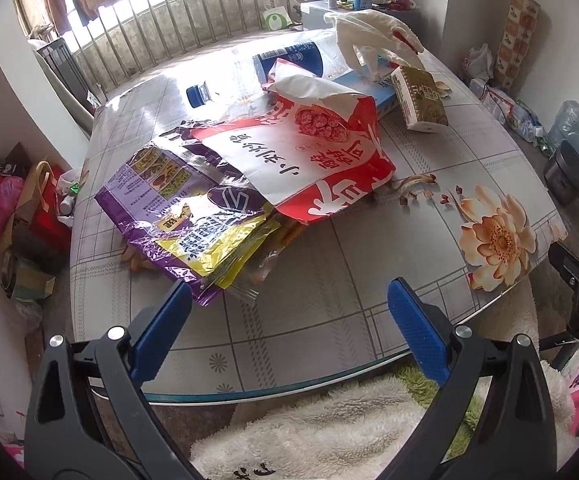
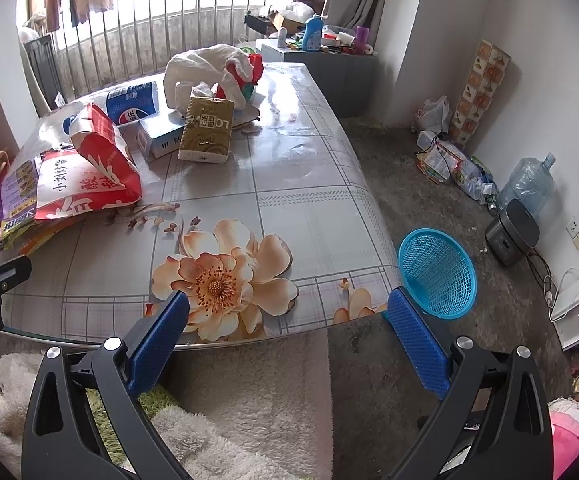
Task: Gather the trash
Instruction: 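Approach the snack bags on the table with both tools open, then grasp the purple snack bag with the left tool while the right grasps the red-white bag, then carry both bags to the blue basket and release them inside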
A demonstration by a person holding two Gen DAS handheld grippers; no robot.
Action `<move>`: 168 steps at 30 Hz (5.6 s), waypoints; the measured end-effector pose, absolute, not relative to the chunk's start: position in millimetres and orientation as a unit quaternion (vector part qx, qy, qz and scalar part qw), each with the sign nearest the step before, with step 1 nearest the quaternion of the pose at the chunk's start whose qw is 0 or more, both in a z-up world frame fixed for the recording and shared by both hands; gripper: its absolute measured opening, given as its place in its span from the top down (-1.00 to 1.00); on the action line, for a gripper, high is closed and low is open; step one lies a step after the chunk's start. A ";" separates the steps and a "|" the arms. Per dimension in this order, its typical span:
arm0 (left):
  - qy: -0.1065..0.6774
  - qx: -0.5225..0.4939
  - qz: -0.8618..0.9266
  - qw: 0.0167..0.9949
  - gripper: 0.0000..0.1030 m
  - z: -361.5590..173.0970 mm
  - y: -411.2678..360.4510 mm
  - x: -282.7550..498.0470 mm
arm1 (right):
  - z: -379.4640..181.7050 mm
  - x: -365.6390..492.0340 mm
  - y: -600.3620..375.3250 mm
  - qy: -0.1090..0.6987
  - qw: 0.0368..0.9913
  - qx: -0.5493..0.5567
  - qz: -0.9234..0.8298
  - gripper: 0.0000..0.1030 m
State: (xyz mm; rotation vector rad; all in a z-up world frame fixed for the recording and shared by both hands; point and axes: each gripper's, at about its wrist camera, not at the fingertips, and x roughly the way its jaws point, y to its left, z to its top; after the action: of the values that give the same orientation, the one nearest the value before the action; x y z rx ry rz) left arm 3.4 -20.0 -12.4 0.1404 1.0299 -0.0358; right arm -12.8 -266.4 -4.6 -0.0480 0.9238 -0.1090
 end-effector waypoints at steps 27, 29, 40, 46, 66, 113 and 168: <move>0.496 0.065 -0.020 0.866 -0.83 -14.2 -19.3 5.6 | -4.6 -10.8 -263.4 0.446 0.893 -0.025 -0.051 -0.88; 0.496 0.065 -0.020 0.866 -0.83 -14.2 -19.3 5.8 | -4.5 -10.8 -263.4 0.446 0.893 -0.025 -0.051 -0.87; 0.497 0.064 -0.019 0.865 -0.83 -14.8 -18.7 6.2 | -4.7 -10.3 -261.8 0.446 0.894 -0.023 -0.049 -0.88; 0.490 0.046 -0.015 0.871 -0.83 -14.0 -10.2 4.6 | -1.5 -10.5 -261.2 0.437 0.898 -0.009 -0.039 -0.88; 0.369 -0.123 0.006 0.921 -0.82 3.3 114.5 -0.6 | 27.6 24.9 -205.8 0.327 0.940 -0.003 0.093 -0.87; 0.327 -0.200 -0.108 0.917 1.00 36.2 115.1 58.5 | 9.1 109.0 -182.4 0.321 0.925 0.024 0.201 0.11; 0.554 0.192 -0.366 0.723 0.07 -169.6 -616.7 267.7 | -317.6 51.4 -744.1 0.335 0.668 0.586 -0.315 0.16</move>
State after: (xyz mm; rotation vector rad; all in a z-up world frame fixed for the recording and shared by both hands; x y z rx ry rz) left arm 267.7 -616.7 -169.6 0.4243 1.2223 -0.8077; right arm 51.4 -744.1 -317.6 1.3208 0.7546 -0.7103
